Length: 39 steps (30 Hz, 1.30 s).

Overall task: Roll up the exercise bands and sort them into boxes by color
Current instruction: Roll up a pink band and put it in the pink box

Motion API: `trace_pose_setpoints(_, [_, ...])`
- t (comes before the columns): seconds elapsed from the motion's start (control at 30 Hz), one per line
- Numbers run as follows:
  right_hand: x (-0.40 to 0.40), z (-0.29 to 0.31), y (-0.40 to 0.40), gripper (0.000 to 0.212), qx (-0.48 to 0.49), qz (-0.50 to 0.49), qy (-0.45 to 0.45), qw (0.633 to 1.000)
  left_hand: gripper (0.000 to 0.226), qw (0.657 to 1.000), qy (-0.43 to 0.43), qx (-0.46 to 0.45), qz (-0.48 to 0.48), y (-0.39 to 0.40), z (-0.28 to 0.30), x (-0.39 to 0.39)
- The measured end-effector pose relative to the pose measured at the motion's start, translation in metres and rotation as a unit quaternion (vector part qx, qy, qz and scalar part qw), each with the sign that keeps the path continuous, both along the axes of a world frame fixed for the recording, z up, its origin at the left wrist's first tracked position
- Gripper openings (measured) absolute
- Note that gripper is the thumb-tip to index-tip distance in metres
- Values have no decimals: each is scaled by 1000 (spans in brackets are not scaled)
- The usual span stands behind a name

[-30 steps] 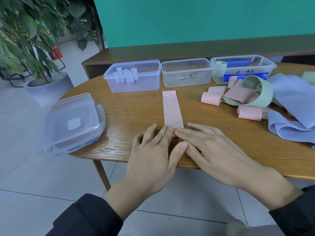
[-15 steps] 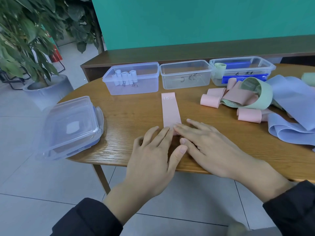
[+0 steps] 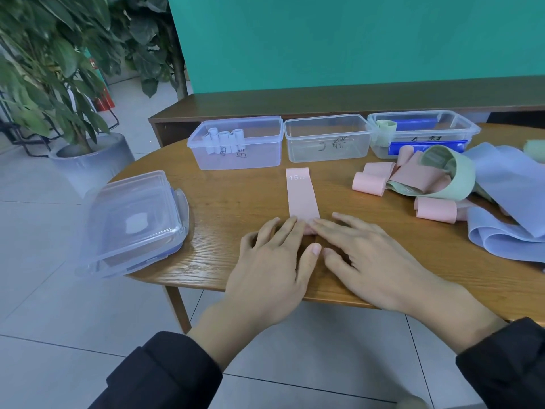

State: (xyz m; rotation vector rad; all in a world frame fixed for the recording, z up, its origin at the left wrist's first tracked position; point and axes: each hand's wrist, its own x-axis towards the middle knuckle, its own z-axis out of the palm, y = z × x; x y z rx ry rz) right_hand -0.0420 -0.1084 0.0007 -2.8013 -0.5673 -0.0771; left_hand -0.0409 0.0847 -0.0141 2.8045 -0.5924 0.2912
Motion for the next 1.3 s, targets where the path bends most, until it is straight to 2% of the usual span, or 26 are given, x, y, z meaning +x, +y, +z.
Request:
trace_pose_setpoints(0.13, [4, 0, 0, 55, -4, -6, 1, 1000, 54, 999, -27, -37, 5, 1, -2, -1])
trace_pose_setpoints(0.27, [6, 0, 2, 56, -8, -9, -6, 1000, 57, 1000, -11, -11, 0, 1, 0, 1])
trace_pose_setpoints(0.4, [3, 0, 2, 56, 23, -4, -40, 999, 50, 1000, 18, -12, -9, 1, 7, 8])
trace_pose_setpoints(0.53, [8, -3, 1, 53, 28, 2, -28, 999, 50, 999, 32, -23, -5, 0, 9, 16])
trace_pose_setpoints(0.7, [14, 0, 2, 55, 18, -11, -9, 1000, 41, 997, 8, -73, -14, 4, 7, 20])
trace_pose_setpoints(0.9, [22, 2, 3, 57, 9, -9, -5, 1000, 44, 999, 7, -31, -17, 2, 9, 26])
trace_pose_setpoints(1.1, [24, 2, 4, 56, 33, -5, -23, 999, 43, 999, 10, -32, -13, 1, 10, 34])
trace_pose_setpoints(1.3, [38, -1, 3, 58, 27, -7, -24, 999, 35, 993, -40, -109, -34, 0, 8, 44])
